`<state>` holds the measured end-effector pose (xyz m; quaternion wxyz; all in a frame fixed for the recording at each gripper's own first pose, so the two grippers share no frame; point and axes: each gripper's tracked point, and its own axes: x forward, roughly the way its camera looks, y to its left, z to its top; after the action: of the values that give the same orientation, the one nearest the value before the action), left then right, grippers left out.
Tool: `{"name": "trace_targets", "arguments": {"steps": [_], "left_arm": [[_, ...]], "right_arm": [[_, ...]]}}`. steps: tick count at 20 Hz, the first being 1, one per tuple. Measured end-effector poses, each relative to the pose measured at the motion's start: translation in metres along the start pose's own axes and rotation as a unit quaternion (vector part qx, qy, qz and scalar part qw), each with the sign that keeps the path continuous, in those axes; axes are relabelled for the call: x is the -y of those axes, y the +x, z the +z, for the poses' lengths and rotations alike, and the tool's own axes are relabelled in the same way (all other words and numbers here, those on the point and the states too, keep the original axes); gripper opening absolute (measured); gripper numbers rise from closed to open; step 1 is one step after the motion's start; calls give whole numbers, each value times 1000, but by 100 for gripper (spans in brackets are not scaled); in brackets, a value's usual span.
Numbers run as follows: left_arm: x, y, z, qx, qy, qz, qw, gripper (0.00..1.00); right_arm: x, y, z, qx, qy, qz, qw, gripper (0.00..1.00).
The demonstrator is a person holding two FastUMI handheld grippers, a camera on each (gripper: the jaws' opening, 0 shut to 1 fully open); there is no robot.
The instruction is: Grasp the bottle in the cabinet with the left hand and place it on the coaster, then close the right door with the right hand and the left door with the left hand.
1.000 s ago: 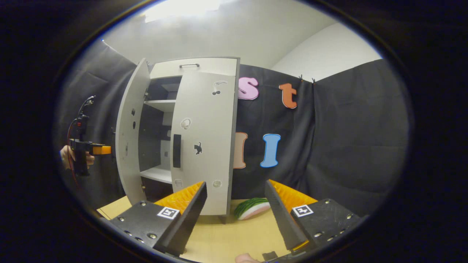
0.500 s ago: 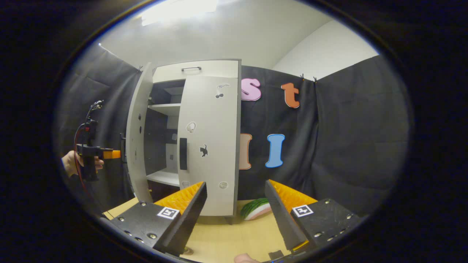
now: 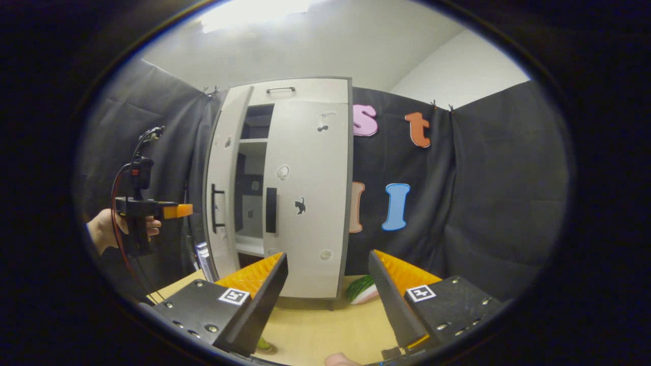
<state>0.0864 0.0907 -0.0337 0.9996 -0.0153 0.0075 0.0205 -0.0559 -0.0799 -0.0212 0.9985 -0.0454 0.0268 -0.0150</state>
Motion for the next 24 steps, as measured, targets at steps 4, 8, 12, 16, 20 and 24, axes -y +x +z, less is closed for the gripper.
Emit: {"name": "trace_targets", "arguments": {"steps": [4,8,12,16,20,24], "left_arm": [[-2,-31,20,23,11,7,1000,93],[1,-58,32,33,11,13,999,93],[10,-73,45,42,-6,3,999,93],[18,-81,47,43,-13,-12,999,93],[16,-85,45,56,18,-13,998,93],[18,-87,40,56,23,-21,998,93]], "right_arm": [[-9,-1,7,7,16,8,1000,96],[-18,-2,15,19,21,14,1000,94],[-25,-3,25,33,17,19,999,96],[-35,0,20,26,26,21,999,96],[-50,1,20,19,47,35,998,96],[-52,5,21,16,41,33,998,96]]}}
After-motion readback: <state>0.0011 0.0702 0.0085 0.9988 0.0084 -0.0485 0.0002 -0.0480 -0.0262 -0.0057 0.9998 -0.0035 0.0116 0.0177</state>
